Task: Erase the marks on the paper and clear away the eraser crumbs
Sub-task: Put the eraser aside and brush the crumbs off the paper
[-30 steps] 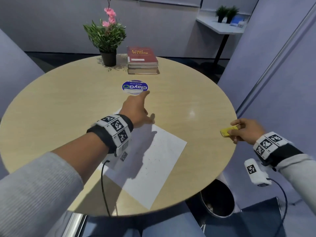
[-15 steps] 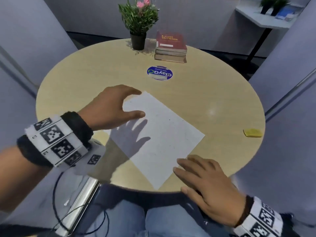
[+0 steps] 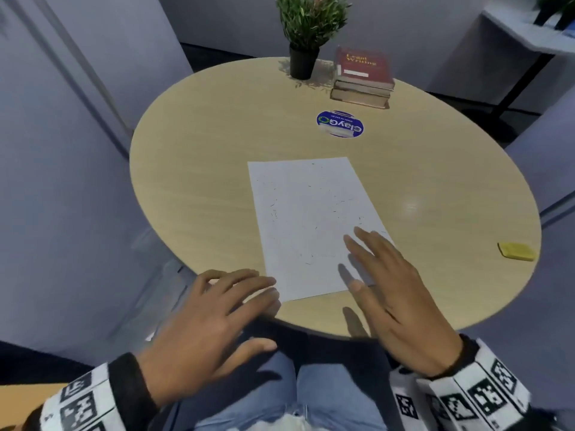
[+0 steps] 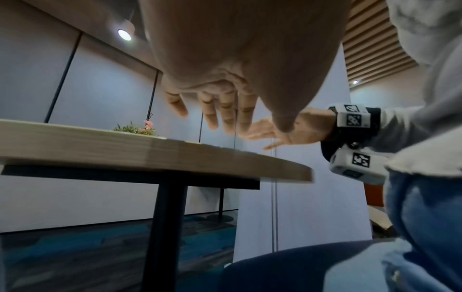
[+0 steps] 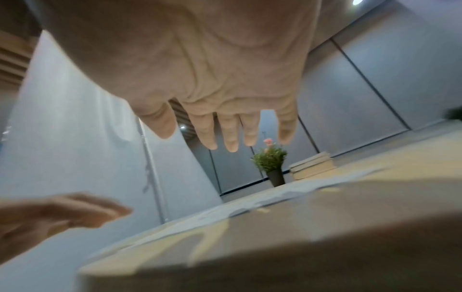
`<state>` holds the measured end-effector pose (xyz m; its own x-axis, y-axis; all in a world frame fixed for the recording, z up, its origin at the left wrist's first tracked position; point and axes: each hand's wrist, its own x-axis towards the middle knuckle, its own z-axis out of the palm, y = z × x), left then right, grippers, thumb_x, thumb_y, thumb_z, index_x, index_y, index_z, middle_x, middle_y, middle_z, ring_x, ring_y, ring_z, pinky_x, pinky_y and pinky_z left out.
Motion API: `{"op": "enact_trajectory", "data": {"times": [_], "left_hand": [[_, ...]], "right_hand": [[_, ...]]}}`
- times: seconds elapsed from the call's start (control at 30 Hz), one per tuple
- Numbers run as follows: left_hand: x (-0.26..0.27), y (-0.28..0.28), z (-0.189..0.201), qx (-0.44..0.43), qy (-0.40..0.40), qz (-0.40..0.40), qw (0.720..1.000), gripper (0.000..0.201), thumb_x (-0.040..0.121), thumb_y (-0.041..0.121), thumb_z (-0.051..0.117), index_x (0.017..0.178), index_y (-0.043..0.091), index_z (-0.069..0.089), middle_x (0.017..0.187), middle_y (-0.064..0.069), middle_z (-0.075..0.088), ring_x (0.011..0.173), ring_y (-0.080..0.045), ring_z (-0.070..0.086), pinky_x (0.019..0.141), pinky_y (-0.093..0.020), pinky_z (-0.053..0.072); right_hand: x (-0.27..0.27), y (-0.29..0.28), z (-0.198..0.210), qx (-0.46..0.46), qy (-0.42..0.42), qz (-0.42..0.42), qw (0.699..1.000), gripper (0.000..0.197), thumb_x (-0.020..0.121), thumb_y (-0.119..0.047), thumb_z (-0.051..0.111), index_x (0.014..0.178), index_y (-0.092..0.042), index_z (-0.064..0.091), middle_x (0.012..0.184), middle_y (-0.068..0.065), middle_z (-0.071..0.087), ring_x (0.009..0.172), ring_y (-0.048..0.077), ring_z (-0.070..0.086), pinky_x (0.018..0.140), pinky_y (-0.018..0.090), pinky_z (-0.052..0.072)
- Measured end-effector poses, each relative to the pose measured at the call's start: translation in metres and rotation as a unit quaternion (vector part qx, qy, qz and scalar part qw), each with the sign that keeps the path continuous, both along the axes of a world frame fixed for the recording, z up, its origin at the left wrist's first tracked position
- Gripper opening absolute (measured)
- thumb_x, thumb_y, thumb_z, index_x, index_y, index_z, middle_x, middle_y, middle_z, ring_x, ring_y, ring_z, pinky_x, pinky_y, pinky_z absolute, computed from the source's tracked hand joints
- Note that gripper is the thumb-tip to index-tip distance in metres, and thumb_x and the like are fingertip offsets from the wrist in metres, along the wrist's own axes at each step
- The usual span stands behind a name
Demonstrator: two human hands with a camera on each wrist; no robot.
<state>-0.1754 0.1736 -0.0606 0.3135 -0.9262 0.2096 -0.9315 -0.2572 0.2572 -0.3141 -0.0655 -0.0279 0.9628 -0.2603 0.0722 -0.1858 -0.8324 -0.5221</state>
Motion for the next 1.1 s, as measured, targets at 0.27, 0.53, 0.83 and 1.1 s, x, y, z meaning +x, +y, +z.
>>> {"op": "enact_trajectory", "data": {"times": [0.27,0.53,0.83,1.1], "left_hand": [[-0.004,-0.009,-0.025,0.03,-0.044,-0.088,0.995,0.055,0.093,0.056,0.043,0.128,0.016,0.057,0.131,0.0,0.057,0.125,-0.018,0.051,0.103,-0.048,0.03],[-0.012,-0.01,-0.045,0.027,-0.041,-0.057,0.997,0.081,0.091,0.07,0.031,0.14,0.008,0.049,0.15,-0.007,0.04,0.141,-0.02,0.033,0.102,-0.053,0.03],[-0.008,-0.011,-0.052,0.005,-0.027,-0.051,0.998,0.078,0.091,0.07,0.032,0.136,0.011,0.054,0.146,-0.004,0.046,0.138,-0.016,0.034,0.101,-0.049,0.031],[-0.009,-0.009,-0.05,0.012,-0.007,-0.044,0.999,0.078,0.089,0.072,0.033,0.134,0.013,0.057,0.144,0.0,0.048,0.137,-0.014,0.036,0.102,-0.045,0.032]], "right_hand": [[0.036,0.065,-0.011,-0.001,0.168,0.21,0.963,0.069,0.094,-0.06,0.029,0.151,-0.035,0.001,0.159,-0.02,-0.006,0.143,-0.007,-0.016,0.12,0.035,-0.01],[0.029,0.005,-0.005,-0.079,0.213,0.062,0.972,0.082,0.075,-0.079,-0.012,0.145,-0.039,-0.021,0.151,-0.022,-0.031,0.138,-0.001,-0.033,0.119,0.047,-0.012],[0.009,-0.042,-0.015,-0.099,0.24,-0.021,0.966,0.087,0.073,-0.081,-0.013,0.146,-0.035,-0.02,0.151,-0.024,-0.029,0.139,-0.003,-0.03,0.12,0.047,-0.006],[0.016,-0.012,-0.02,-0.105,0.234,0.098,0.962,0.071,0.084,-0.072,0.0,0.143,-0.04,-0.023,0.15,-0.025,-0.03,0.138,-0.004,-0.031,0.118,0.042,-0.015]]}}
